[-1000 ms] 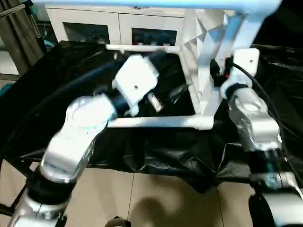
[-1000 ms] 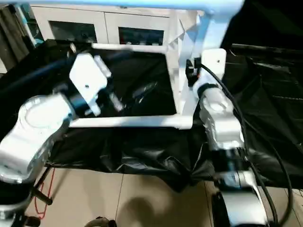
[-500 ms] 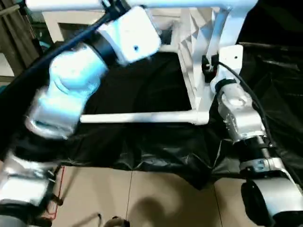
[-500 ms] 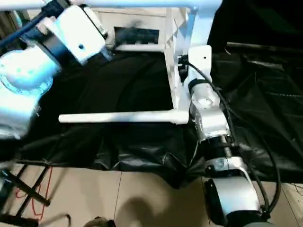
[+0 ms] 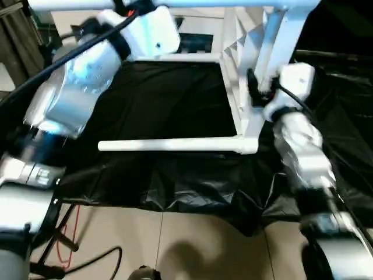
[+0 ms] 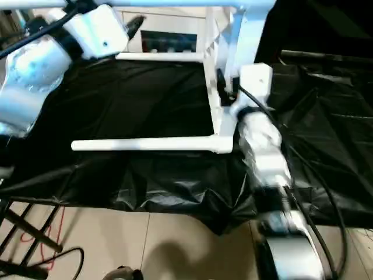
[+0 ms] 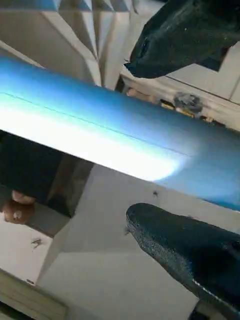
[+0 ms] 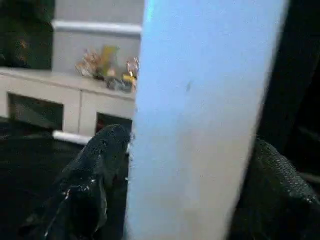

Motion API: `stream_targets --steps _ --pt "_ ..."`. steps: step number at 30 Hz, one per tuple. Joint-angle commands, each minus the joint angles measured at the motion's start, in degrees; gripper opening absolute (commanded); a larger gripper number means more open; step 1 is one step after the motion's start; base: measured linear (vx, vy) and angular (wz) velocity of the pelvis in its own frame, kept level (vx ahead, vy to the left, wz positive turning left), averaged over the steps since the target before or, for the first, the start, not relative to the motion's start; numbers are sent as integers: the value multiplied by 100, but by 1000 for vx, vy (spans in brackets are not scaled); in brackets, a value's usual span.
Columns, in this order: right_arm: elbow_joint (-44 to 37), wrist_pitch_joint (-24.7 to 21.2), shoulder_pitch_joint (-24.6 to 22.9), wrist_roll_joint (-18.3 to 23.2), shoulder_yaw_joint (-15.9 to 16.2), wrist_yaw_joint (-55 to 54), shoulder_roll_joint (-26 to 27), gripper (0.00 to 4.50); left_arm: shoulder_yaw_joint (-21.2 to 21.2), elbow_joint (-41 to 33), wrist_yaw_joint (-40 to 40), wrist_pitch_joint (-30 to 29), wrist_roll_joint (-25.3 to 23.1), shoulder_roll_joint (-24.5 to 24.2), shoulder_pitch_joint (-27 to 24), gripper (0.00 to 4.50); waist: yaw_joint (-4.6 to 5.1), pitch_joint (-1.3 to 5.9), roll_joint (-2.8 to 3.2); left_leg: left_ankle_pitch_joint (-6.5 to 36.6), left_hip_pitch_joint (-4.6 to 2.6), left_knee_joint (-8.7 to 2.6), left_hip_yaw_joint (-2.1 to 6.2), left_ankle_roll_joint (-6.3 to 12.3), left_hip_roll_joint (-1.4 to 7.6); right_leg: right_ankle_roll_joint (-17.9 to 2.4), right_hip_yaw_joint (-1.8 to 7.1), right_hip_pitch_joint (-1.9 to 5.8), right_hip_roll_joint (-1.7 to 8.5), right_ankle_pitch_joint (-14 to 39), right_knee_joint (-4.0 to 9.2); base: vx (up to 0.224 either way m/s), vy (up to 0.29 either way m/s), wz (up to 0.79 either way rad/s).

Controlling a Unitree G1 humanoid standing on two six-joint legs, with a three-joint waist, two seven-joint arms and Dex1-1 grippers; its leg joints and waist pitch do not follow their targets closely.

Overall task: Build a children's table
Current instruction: Flip table

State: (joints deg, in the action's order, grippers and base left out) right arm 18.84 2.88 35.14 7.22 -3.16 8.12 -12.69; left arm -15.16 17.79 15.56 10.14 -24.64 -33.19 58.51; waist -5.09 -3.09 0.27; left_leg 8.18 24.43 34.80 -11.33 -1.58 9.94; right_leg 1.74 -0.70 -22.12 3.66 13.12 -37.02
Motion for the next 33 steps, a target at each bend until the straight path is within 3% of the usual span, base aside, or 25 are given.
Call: stream_targets --steps 1,2,10,13,15,21,23,30,32,33 --pt "-694 67 -300 127 -99 203 -179 334 8 237 -106 83 -50 93 154 450 -7 455 118 1099 -282 -360 179 -181 260 -1127 129 150 343 -367 342 0 0 0" --pt "-694 67 -300 127 -99 203 -179 343 8 237 -106 83 -50 93 154 422 -9 438 89 1154 -286 -371 168 -186 264 -1083 137 154 326 -326 380 0 0 0" --pt "-2594 -398 -1390 764 -103 908 -494 343 44 551 78 209 51 144 173 372 -30 432 111 1493 -297 -405 212 -164 287 -1099 136 154 352 -147 401 0 0 0" --pt "-2908 -543 -1564 891 -83 970 -521 343 78 579 122 180 92 167 163 333 -17 413 111 1667 -297 -423 214 -176 280 -1103 142 137 360 221 435 0 0 0" --pt "-3174 -728 -1745 1014 -35 1041 -531 343 108 619 314 89 216 207 153 330 -18 403 126 1781 -311 -436 219 -220 286 -1101 147 118 363 414 454 0 0 0" --pt "-3330 -975 -1946 996 162 1163 -517 343 206 742 586 -317 398 298 198 282 -12 383 148 2142 -339 -463 235 -354 283 -1078 155 73 378 887 498 0 0 0" --pt "-3348 -1043 -1967 988 181 1171 -503 343 307 785 638 -553 519 365 213 256 -14 375 124 2177 -326 -466 237 -359 279 -1060 157 75 386 1016 506 0 0 0" --pt "-3290 -1272 -2069 889 142 1104 -553 343 727 1100 532 -1321 914 635 375 239 -28 369 123 2103 -311 -454 235 -246 258 -924 164 58 412 1565 570 0 0 0" --pt "-3225 -1323 -2106 793 110 1051 -607 343 1100 1202 399 -1853 1285 859 511 238 -36 372 163 1979 -292 -445 235 -202 247 -917 157 65 422 1650 578 0 0 0" --pt "-3200 -1330 -2115 769 95 1036 -625 343 1232 1238 328 -1981 1405 925 566 238 -44 372 151 1918 -296 -424 221 -154 234 -931 155 59 413 1657 597 0 0 0"
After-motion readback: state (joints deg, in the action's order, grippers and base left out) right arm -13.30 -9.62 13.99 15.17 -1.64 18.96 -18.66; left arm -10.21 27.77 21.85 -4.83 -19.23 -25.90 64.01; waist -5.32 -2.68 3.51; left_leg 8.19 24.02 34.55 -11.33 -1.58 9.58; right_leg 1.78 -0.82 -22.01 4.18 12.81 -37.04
